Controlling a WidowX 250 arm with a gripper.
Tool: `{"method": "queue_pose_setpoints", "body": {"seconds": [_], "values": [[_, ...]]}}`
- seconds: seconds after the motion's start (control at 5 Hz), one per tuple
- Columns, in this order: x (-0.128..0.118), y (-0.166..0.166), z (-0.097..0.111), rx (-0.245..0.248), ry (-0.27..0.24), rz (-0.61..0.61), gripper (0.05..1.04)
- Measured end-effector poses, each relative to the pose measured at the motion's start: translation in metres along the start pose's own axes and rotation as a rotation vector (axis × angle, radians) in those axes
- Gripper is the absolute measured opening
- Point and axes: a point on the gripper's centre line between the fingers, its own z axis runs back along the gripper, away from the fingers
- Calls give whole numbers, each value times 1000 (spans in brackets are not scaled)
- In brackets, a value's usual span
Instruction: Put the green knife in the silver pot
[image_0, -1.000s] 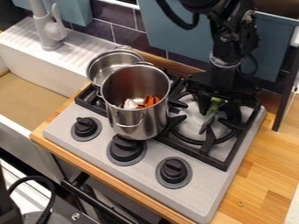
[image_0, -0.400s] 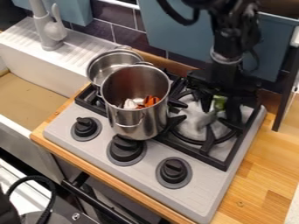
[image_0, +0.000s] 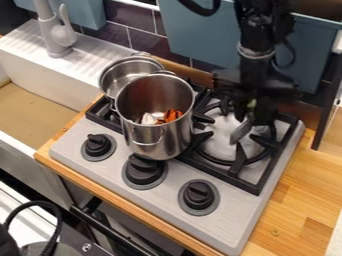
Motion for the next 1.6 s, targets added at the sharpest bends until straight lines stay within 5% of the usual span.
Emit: {"method": "queue_pose_setpoints", "body": {"seconds": [0.4,1.0,1.2,1.6], "values": [[-1,0,8,-8,-1,-6,234],[4,9,45,-68,-17,29,234],[0,24,49,-95,38,2,234],[6,55,67,-151,54,-30,234]]}}
